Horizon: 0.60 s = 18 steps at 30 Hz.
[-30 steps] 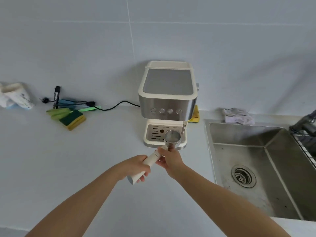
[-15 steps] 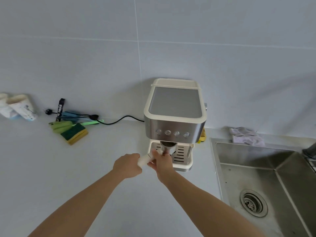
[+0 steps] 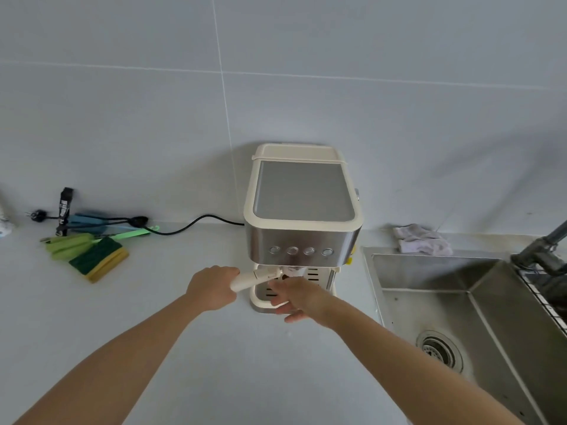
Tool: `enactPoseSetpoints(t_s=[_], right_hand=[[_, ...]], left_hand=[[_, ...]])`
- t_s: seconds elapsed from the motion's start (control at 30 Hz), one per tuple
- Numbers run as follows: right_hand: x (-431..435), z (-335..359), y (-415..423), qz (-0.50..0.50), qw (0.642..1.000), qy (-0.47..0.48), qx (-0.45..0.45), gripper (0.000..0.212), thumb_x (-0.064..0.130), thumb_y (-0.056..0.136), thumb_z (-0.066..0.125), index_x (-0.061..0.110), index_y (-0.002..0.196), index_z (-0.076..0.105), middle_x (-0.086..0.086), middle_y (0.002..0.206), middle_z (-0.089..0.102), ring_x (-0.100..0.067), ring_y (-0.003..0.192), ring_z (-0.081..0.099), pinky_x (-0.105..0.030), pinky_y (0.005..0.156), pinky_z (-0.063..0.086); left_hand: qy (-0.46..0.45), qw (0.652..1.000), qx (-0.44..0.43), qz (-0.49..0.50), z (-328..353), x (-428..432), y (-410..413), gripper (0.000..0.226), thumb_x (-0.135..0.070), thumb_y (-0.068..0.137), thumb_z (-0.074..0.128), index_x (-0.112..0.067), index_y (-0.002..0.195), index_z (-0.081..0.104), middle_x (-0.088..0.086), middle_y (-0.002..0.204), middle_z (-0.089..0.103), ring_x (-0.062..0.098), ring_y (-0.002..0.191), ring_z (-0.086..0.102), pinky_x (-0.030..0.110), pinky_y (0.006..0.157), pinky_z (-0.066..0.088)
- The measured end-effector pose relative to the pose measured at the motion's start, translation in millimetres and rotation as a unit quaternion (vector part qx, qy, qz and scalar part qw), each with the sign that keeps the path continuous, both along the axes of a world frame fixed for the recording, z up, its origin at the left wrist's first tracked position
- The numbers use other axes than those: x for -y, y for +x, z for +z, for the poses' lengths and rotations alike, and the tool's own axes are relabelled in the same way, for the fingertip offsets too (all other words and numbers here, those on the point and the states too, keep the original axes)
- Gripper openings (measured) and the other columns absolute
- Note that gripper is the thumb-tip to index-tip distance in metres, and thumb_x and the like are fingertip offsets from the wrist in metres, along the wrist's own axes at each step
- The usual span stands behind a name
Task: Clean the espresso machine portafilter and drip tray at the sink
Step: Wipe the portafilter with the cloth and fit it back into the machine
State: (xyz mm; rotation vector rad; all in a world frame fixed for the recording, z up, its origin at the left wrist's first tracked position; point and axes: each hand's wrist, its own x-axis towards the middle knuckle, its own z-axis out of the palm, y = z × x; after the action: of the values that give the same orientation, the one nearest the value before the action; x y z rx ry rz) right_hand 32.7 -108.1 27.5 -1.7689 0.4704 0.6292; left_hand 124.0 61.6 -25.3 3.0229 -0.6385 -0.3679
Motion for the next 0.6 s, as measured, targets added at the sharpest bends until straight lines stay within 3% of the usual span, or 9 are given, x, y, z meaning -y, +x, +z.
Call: enactPoseSetpoints(t_s=[0.07,0.17,0.23,0.3,0.37,0.43,0.5,0.6], right_hand=[[9,27,-9,0.037,0.998,-0.019,0.052,0.018,0.038,0.094,0.045,0.024,0.088,0.055,-0.007,0.113,0.066,-0.018,0.096,0.064,-0.027,0.081,0.052],[21,67,-19,0.04,0.976,-0.012,0.214,0.019,0.035,0.093,0.047,0.022,0.086,0.06,0.003,0.09,0.067,-0.007,0.08,0.065,-0.021,0.071,0.051],[29,86,-18,0.006,0.928,-0.073,0.364,0.013,0.03,0.093,0.051,0.024,0.087,0.061,0.011,0.084,0.065,0.005,0.074,0.061,-0.012,0.067,0.047],[39,98,-9,-0.006,0.847,-0.225,0.481,0.019,0.03,0.092,0.052,0.02,0.105,0.062,0.007,0.099,0.065,0.005,0.09,0.057,-0.009,0.075,0.037],[51,97,7,0.043,0.796,-0.38,0.469,0.041,0.035,0.093,0.048,0.015,0.129,0.05,-0.006,0.132,0.052,-0.019,0.124,0.044,-0.021,0.098,0.03],[65,89,22,0.105,0.795,-0.475,0.363,0.051,0.043,0.096,0.036,0.019,0.141,0.033,-0.008,0.15,0.029,-0.025,0.14,0.02,-0.038,0.113,0.015],[74,80,31,0.135,0.794,-0.511,0.3,0.053,0.048,0.096,0.028,0.019,0.139,0.03,-0.007,0.146,0.028,-0.026,0.139,0.016,-0.043,0.113,0.013],[78,74,38,0.128,0.801,-0.507,0.292,0.057,0.052,0.095,0.026,0.01,0.133,0.034,-0.013,0.137,0.034,-0.029,0.133,0.023,-0.043,0.112,0.021]], left_hand=[[-0.001,1.0,-0.001,-0.009,-1,0,4,0.018,-0.018,0.076,0.054,-0.018,0.094,0.054,0.004,0.098,0.065,0.027,0.091,0.061,0.026,0.064,0.035],[-0.005,1.0,0.0,-0.014,0,-1,9,0.012,-0.018,0.076,0.055,-0.021,0.084,0.047,0.004,0.096,0.065,0.027,0.088,0.061,0.026,0.063,0.034],[-0.007,1.0,0.002,-0.015,0,-3,12,0.013,-0.018,0.076,0.055,-0.022,0.082,0.045,0.004,0.095,0.065,0.027,0.087,0.061,0.026,0.063,0.035],[-0.006,1.0,0.008,-0.017,1,-3,14,0.014,-0.018,0.075,0.055,-0.02,0.088,0.052,0.004,0.094,0.065,0.027,0.087,0.061,0.025,0.063,0.035],[-0.006,1.0,0.011,-0.018,1,-4,17,0.019,-0.017,0.075,0.056,-0.018,0.093,0.056,0.004,0.093,0.065,0.026,0.082,0.059,0.025,0.063,0.035],[-0.003,1.0,0.014,-0.025,3,-4,20,0.017,-0.017,0.075,0.055,-0.018,0.092,0.055,0.004,0.093,0.065,0.026,0.082,0.058,0.025,0.063,0.035],[0.0,0.999,0.015,-0.032,4,-3,23,0.016,-0.017,0.076,0.055,-0.019,0.092,0.055,0.004,0.093,0.065,0.027,0.085,0.059,0.025,0.063,0.035],[0.004,0.999,0.02,-0.045,5,-3,29,0.019,-0.018,0.076,0.055,-0.019,0.096,0.056,0.003,0.095,0.065,0.024,0.084,0.058,0.025,0.062,0.034]])
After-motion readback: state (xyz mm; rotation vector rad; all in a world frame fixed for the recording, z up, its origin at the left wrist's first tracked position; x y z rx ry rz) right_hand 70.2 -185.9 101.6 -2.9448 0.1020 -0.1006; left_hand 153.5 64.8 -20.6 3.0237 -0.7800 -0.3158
